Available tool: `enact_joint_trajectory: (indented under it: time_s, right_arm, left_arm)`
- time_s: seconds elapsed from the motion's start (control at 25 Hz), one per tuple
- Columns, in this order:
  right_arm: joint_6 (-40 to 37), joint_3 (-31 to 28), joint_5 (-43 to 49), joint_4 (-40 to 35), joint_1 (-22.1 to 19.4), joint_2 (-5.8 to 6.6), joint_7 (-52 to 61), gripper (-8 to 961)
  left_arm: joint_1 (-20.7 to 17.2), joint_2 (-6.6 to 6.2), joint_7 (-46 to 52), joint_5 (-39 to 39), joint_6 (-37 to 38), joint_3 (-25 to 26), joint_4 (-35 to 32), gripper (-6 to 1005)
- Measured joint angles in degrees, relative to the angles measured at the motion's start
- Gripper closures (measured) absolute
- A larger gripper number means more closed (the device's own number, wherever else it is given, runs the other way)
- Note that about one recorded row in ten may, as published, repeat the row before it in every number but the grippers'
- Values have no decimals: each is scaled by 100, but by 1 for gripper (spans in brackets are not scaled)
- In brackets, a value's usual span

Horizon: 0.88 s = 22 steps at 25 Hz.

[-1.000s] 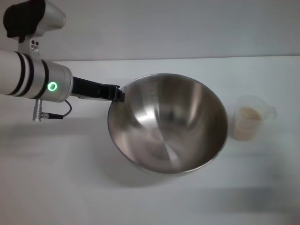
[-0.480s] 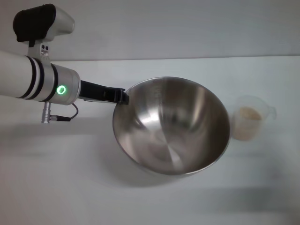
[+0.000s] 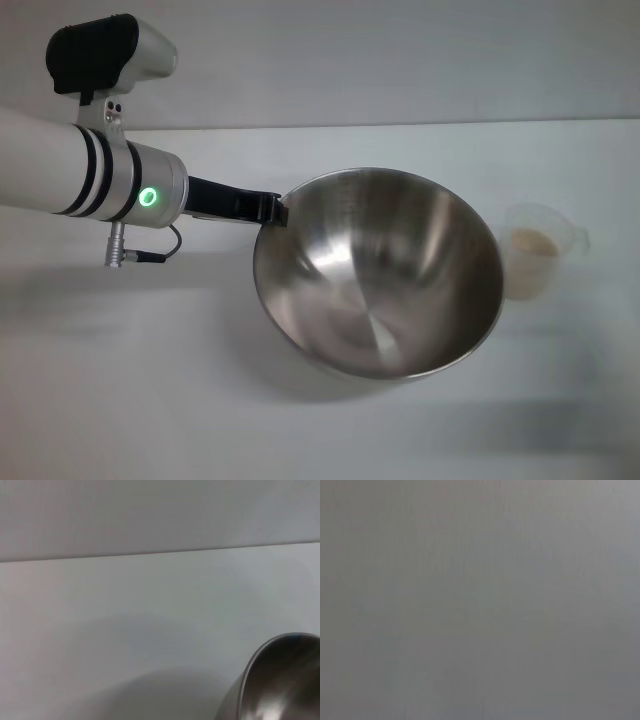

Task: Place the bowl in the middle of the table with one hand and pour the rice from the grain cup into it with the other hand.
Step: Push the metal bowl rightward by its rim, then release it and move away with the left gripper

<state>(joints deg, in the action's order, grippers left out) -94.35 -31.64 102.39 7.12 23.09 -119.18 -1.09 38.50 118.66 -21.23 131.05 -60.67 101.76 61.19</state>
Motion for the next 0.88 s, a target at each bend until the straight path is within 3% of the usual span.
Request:
enact_joint_trajectory:
  time_s: [0.88]
  right_arm:
    - [-57,0,0,0,-6,0,3,297]
  left_arm:
    - [19,-9,-48,2,73,-62,-78,948]
